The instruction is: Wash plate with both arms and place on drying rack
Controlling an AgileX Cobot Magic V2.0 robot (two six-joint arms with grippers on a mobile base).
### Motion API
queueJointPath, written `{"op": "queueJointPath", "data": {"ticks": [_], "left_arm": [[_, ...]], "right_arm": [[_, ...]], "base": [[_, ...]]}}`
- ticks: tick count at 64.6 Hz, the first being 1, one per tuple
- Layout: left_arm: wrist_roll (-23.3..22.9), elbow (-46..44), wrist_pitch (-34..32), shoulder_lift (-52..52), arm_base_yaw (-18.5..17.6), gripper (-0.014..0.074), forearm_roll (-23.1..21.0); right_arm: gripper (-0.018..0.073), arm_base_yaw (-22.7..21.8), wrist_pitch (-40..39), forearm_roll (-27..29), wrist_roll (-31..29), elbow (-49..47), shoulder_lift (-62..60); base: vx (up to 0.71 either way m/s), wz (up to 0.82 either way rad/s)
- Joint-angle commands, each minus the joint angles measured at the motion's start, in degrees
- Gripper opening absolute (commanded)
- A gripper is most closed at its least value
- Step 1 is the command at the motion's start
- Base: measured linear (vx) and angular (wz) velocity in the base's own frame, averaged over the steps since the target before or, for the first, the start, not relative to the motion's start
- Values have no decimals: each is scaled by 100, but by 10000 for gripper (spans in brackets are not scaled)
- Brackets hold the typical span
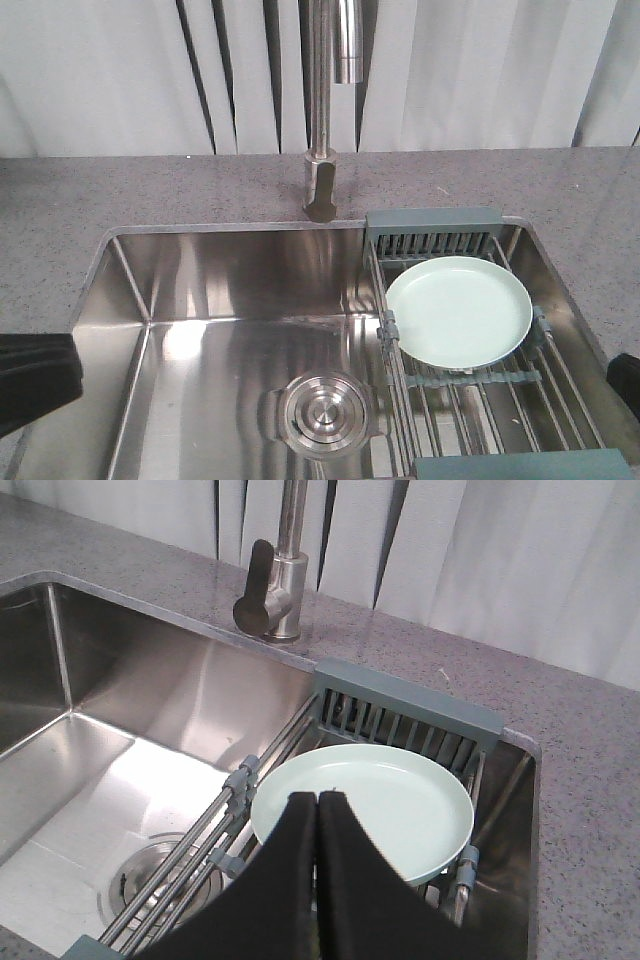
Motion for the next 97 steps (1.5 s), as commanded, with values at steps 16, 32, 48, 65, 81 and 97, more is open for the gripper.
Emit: {"op": "queueJointPath", "data": {"ticks": [16,32,48,65,81,97], "left_arm": [[-19,-133,209,-10,9,-6,-110],[-49,-133,1622,-10,9,-6,-2360],[1105,29,1666,-10,9,-6,-3099],[4746,1805,1734,-94,-23,-6,-5012],[5365,3199,4541,-94,-349,-6,-8100],[5597,4397,5033,-151,-418,-6,-7695]], "right_arm": [[-5,5,-362,57,-39,-158,42],[-5,5,-362,57,-39,-158,42],[-5,5,-362,57,-39,-158,42],[-5,5,-362,57,-44,-158,42],[-5,5,-362,57,-44,-158,42],[-5,5,-357,57,-44,-158,42]], "base": [[0,0],[0,0],[0,0],[0,0],[0,0],[0,0]]}}
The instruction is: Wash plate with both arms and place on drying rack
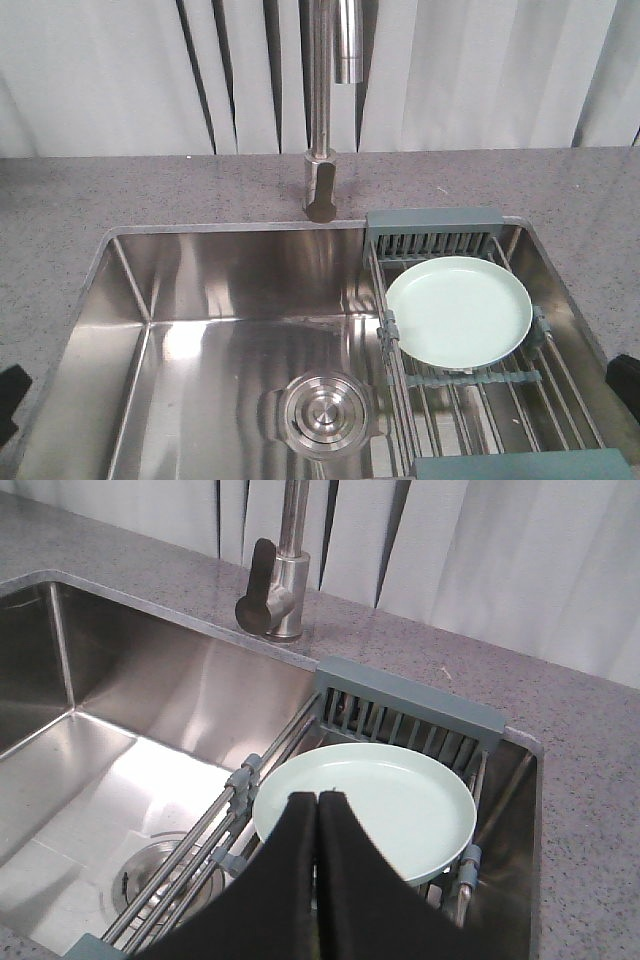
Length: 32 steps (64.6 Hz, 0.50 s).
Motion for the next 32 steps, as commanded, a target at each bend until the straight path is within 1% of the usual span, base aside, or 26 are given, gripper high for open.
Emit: {"op": "queueJointPath", "data": {"ticks": [1,5,8,12,17,20,22,23,29,32], "left_arm": [[244,223,-341,-67,-50,-6,-54],[512,446,-346,-244,-50,-6,-201],[818,597,-338,-409,-50,-6,-390],[1348,601,78,-634,-50,-6,-627],[2159,601,512,-906,-50,-6,-876],[2835,601,770,-1084,-50,-6,-982],[3178,601,877,-1173,-50,-6,-982],[3437,601,939,-1241,-50,-6,-982],[4465,606,1021,-1541,-50,-6,-998],[4882,606,989,-1738,-50,-6,-1139]], "right_arm": [[-5,5,-374,50,-44,-158,42],[-5,5,-380,50,-44,-158,42],[-5,5,-380,50,-39,-158,42],[-5,5,-380,50,-39,-158,42],[-5,5,-380,50,-39,-158,42],[-5,5,-380,50,-39,-158,42],[-5,5,-380,50,-39,-158,42],[-5,5,-380,50,-39,-158,42],[-5,5,-380,50,-39,-158,42],[-5,5,-380,50,-39,-158,42]], "base": [[0,0],[0,0],[0,0],[0,0],[0,0],[0,0],[0,0],[0,0],[0,0],[0,0]]}}
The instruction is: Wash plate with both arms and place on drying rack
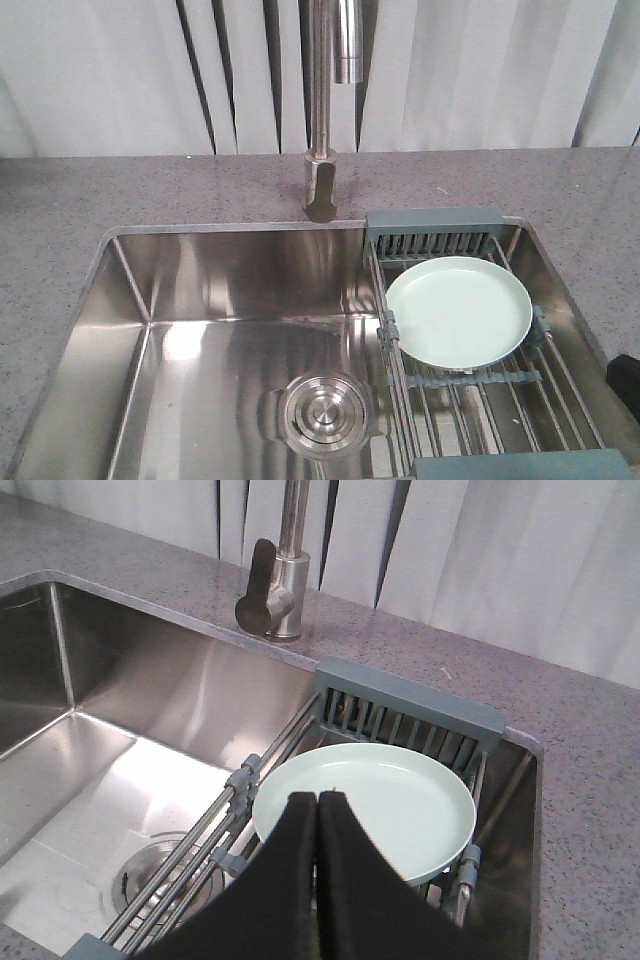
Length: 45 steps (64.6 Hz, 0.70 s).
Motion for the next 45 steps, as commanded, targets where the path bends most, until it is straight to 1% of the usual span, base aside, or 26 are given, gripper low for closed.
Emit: {"op": "queueJointPath", "data": {"ticks": [1,4,7,10,14,16,22,28,32,39,45], "left_arm": [[1058,131,-332,-324,-45,-6,-258],[1495,131,-333,-538,-45,-6,-410],[1836,131,-333,-725,-45,-6,-566],[2206,131,-328,-981,-45,-6,-819],[2482,131,-308,-1274,-19,-6,-1020],[2539,131,-302,-1402,-8,-6,-1105],[2565,131,-289,-1825,134,-6,-1237],[2548,131,-285,-2221,343,-6,-1246],[2538,131,-342,-2225,454,-6,-1246],[2280,131,-386,-2227,597,-6,-1225],[2056,131,-508,-2227,604,-6,-1084]], "right_arm": [[-5,5,-382,49,-39,-163,42],[-5,5,-382,49,-39,-163,42],[-5,5,-382,49,-39,-163,42],[-5,5,-382,49,-39,-163,42],[-5,5,-382,49,-39,-163,42],[-5,5,-382,49,-39,-163,42],[-5,5,-377,49,-44,-163,42],[-5,5,-377,49,-44,-163,42],[-5,5,-377,49,-44,-163,42],[-5,5,-380,49,-44,-163,42],[-5,5,-372,49,-44,-163,42]], "base": [[0,0],[0,0],[0,0],[0,0],[0,0],[0,0],[0,0],[0,0],[0,0],[0,0],[0,0]]}}
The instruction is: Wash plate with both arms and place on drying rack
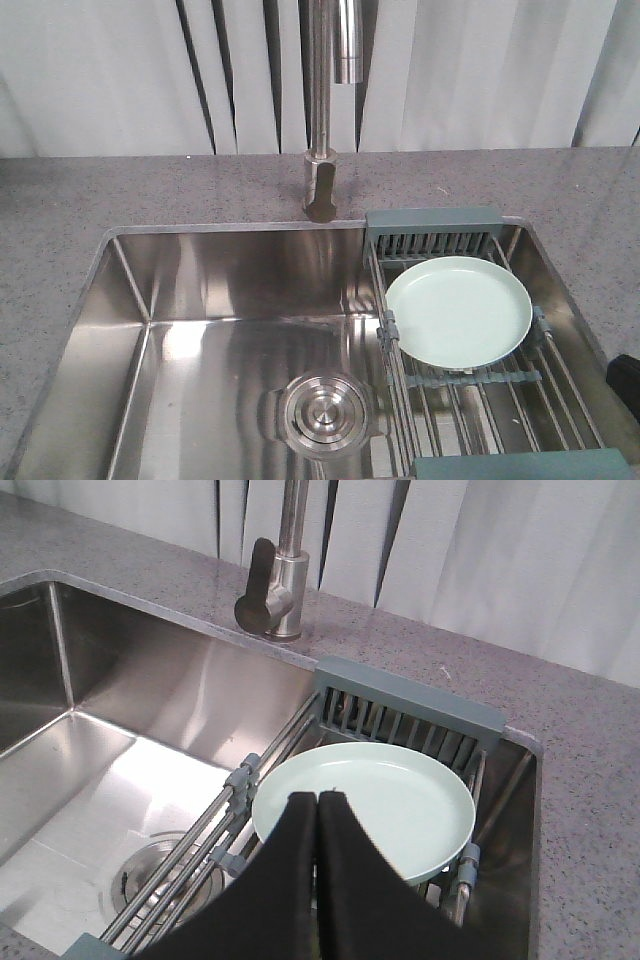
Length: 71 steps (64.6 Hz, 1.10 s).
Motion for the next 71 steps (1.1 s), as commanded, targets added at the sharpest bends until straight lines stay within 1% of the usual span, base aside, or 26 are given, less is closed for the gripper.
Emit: {"op": "queueJointPath", "data": {"ticks": [1,6,9,24,37,42,71], "left_arm": [[-279,131,-593,-99,14,-6,109],[-379,131,-718,-99,14,-6,257],[-438,131,-737,-99,14,-6,257],[-438,117,-683,-99,40,-6,224],[-444,90,-692,-99,488,-6,213],[-456,90,-687,-99,594,-6,213],[-451,90,-687,-93,593,-6,213]], "right_arm": [[-5,5,-372,49,-44,-163,42],[-5,5,-372,49,-44,-163,42],[-5,5,-372,49,-44,-163,42],[-5,5,-337,49,-44,-163,42],[-5,5,-337,49,-44,-163,42],[-5,5,-337,49,-44,-163,42],[-5,5,-337,49,-44,-163,42]], "base": [[0,0],[0,0],[0,0],[0,0],[0,0],[0,0],[0,0]]}}
